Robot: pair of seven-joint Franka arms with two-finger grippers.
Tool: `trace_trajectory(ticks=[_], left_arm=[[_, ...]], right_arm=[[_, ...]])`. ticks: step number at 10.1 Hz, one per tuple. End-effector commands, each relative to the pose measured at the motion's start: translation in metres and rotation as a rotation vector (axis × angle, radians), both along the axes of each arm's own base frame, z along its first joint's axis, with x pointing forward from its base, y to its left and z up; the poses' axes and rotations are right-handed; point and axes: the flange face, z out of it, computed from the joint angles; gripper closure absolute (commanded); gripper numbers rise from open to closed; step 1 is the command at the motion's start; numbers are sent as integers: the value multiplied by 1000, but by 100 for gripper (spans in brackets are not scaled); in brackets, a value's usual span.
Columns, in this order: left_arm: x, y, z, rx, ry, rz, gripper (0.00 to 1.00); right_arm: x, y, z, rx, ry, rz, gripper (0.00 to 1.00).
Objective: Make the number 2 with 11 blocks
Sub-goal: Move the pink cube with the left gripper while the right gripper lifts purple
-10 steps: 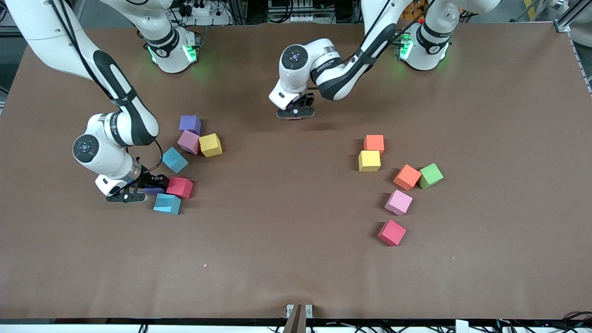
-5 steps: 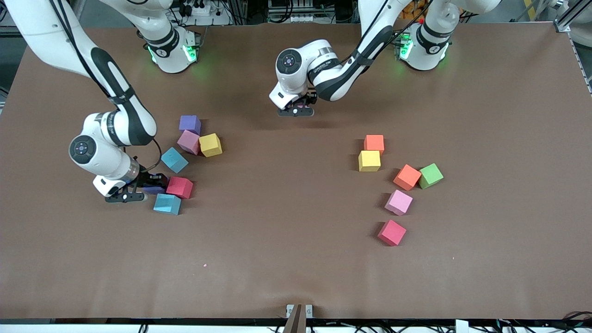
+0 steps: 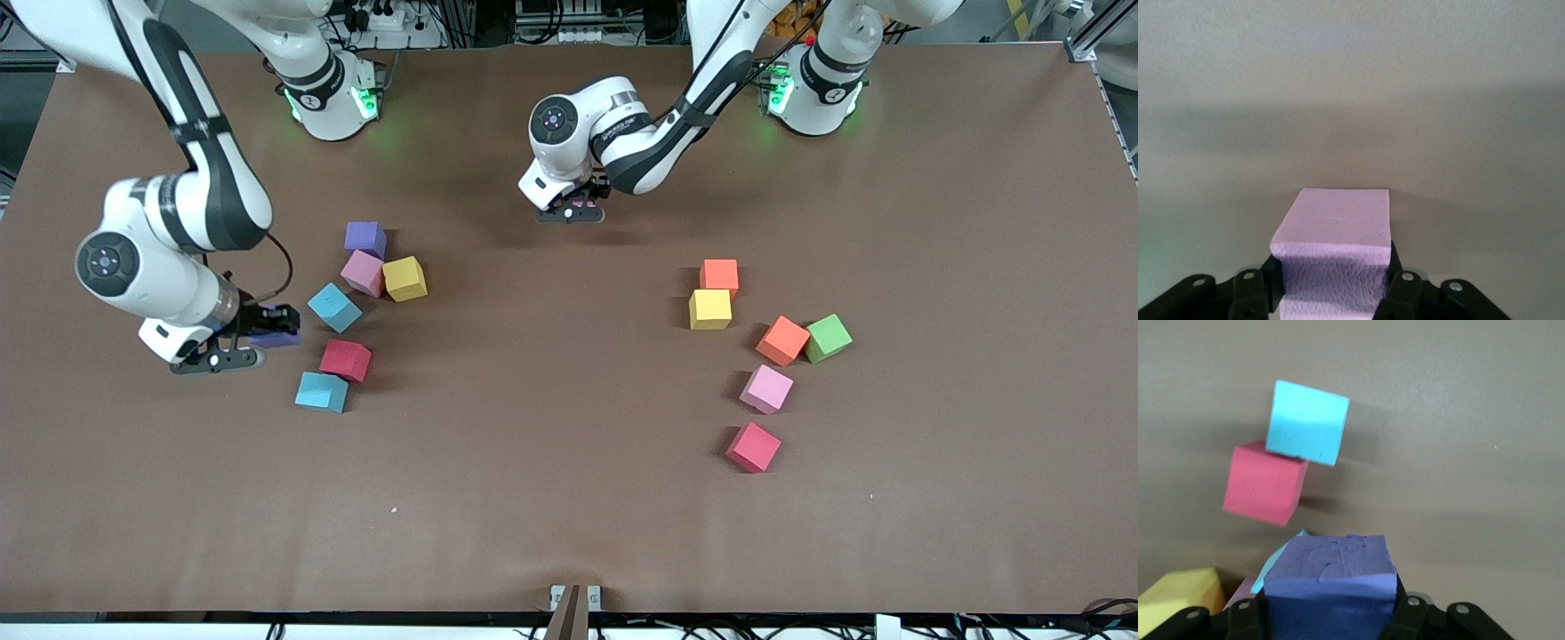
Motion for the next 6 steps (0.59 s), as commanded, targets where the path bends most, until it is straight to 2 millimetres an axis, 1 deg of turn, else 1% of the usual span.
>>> trace_trajectory(ticks=[1,2,3,4,5,6], left_arm=[[-2,-4,-4,14,5,-14,91],[-4,-5,-6,16,8,-17,76],[-3,-4,-4,13,6,-17,4],[-1,-4,-3,15,2,3,0],[1,-4,2,24,-9,59,0],[5,-3,16,44,-30,140,0]], right_arm=[[-7,29,33,5,-30,74,52],[-4,50,39,14,-45,106,52],[-1,63,39,22,-60,129,52],[-2,83,40,27,-84,165,52],[-7,100,40,28,-82,199,52],[-14,122,43,28,-82,241,52]])
